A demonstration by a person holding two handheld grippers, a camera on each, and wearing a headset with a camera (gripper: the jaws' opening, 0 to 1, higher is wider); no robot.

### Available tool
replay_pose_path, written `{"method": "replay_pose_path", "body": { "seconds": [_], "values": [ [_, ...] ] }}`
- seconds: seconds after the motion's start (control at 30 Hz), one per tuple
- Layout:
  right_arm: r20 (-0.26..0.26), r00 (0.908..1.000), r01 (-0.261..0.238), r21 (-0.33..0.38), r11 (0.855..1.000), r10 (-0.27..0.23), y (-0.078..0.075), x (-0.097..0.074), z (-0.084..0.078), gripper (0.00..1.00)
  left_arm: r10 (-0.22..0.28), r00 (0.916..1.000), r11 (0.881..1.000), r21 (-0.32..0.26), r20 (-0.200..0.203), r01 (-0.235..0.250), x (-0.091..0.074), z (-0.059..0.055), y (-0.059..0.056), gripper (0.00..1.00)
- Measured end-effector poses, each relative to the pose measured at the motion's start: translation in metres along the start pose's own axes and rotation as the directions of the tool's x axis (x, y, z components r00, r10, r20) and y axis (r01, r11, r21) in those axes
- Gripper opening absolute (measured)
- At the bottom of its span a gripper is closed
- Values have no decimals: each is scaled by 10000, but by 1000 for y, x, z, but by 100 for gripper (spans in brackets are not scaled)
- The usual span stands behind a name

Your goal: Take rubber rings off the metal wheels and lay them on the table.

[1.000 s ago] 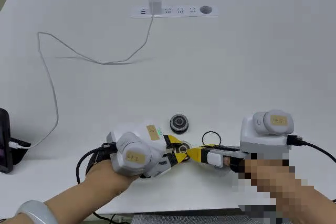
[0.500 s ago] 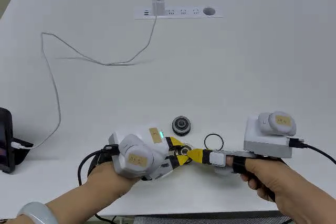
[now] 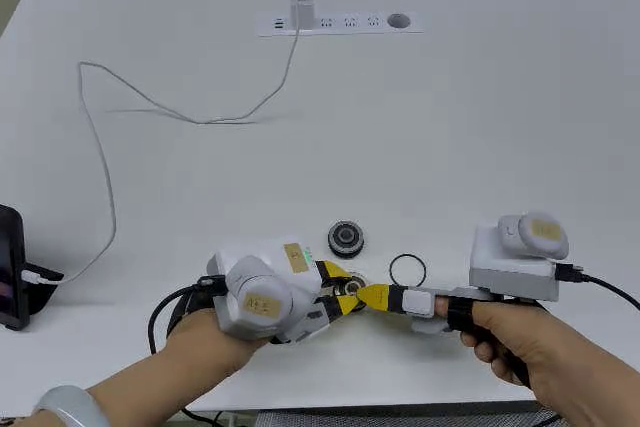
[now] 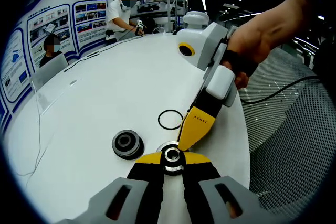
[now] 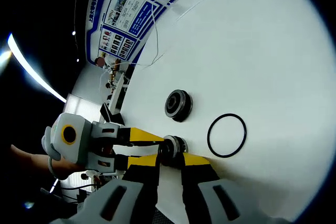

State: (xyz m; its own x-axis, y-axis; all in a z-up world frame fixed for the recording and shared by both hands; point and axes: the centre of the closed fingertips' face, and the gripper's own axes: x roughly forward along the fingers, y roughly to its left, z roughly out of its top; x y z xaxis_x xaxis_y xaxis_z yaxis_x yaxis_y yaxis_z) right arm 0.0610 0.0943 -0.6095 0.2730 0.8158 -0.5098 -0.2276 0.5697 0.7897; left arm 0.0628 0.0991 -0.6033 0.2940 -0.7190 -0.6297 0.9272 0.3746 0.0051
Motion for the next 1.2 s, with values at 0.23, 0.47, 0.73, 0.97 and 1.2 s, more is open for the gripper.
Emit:
{"method": "replay_pose_path", "body": {
  "seconds": [0.23,0.47,0.73,0.97,1.2],
  "values": [
    [75,9999,-94,73,9999,94,1,-2,2,18,-7,10000,10000,6,-14,7,0,-1,0,13],
    [136,9998,-129,78,9999,128,0,-6,5,12,-8,10000,10000,-2,-13,8,1,0,1,13],
    [78,9998,188,-189,9996,-187,-7,-5,4,6,-8,10000,10000,-13,-7,8,0,0,1,13],
    [71,9998,200,-201,9996,-198,-7,-5,5,4,-1,10000,10000,-31,-8,1,0,0,1,13],
    [222,9995,212,3,9998,-212,-8,-6,7,2,-3,10000,10000,-59,1,3,0,1,2,13]
  ]
}}
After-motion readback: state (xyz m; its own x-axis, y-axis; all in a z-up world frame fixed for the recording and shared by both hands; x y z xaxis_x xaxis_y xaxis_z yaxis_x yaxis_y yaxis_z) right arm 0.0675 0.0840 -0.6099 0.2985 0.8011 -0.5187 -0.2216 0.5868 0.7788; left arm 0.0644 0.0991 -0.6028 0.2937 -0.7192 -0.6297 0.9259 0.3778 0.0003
